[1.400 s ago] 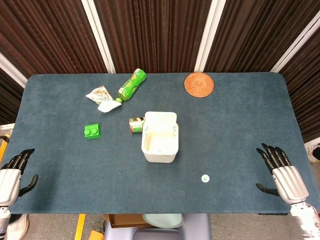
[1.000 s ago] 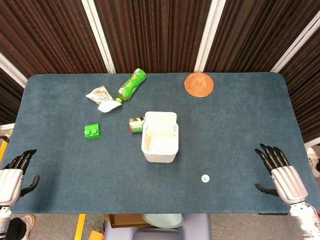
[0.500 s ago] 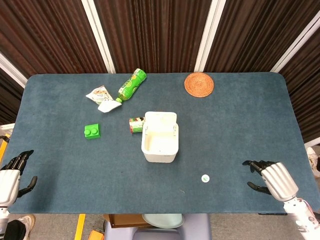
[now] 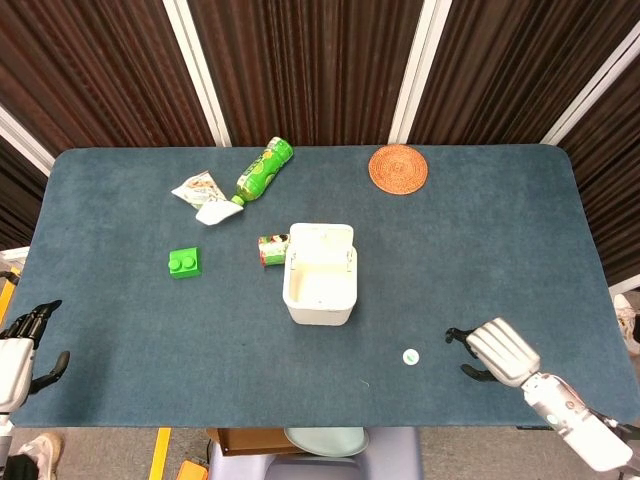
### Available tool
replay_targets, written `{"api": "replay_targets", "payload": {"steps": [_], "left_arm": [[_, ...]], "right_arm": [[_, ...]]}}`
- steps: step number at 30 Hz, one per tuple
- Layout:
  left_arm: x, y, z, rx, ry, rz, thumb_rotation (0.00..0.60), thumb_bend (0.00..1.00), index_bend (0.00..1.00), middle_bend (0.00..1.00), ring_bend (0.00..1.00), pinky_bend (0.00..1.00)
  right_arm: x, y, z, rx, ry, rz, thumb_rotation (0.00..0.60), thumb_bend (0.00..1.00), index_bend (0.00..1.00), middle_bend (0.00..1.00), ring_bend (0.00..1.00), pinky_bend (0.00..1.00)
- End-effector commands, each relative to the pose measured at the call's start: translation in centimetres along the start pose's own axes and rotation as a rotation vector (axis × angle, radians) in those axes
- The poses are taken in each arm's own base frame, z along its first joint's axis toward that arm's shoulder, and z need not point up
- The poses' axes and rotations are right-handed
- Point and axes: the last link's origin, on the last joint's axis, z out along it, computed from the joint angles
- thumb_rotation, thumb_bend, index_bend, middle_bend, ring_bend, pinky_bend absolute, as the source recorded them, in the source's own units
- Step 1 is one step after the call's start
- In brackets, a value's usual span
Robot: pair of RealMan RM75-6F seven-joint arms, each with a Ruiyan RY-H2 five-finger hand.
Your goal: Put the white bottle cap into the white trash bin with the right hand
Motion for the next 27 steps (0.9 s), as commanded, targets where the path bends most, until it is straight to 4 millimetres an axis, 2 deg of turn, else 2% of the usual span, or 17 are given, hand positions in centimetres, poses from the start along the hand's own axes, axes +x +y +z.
{"api": "replay_targets", "payload": {"steps": [1, 7, 10, 16, 27], "left_arm": [[0.1, -0.1, 0.0, 0.003, 0.002, -0.003, 0.6, 0.38, 0.14, 0.19, 0.24, 0.45], [0.2, -0.1, -0.1, 0.005, 0.002, -0.005, 0.6, 0.37, 0.14, 0.19, 0.24, 0.45], [0.3, -0.3, -0.1, 0.015, 0.0, -0.011, 0.6, 0.38, 0.14, 0.19, 0.24, 0.45], [0.4, -0.7, 0.0, 0.034, -0.002, -0.02, 0.6, 0.38, 0.15, 0.19, 0.25, 0.45], [0.6, -0.8, 0.0, 0.038, -0.003, -0.026, 0.6, 0.37, 0.16, 0.2, 0.25, 0.45]], "right_arm": [[-0.4, -0.5, 1.8, 0.011, -0.035, 0.004, 0.6, 0.37, 0.51, 0.79, 0.87, 1.0], [-1.0, -0.7, 2.9, 0.018, -0.059, 0.015, 0.6, 0.37, 0.49, 0.79, 0.87, 1.0], [-2.4, -1.6, 4.5, 0.048, -0.11, 0.019, 0.6, 0.37, 0.48, 0.79, 0.87, 1.0], [-4.1, -2.3, 5.9, 0.061, -0.142, 0.034, 0.6, 0.37, 0.48, 0.79, 0.87, 1.0], [-4.9, -2.7, 6.9, 0.074, -0.144, 0.049, 0.6, 0.38, 0.49, 0.79, 0.87, 1.0]]}}
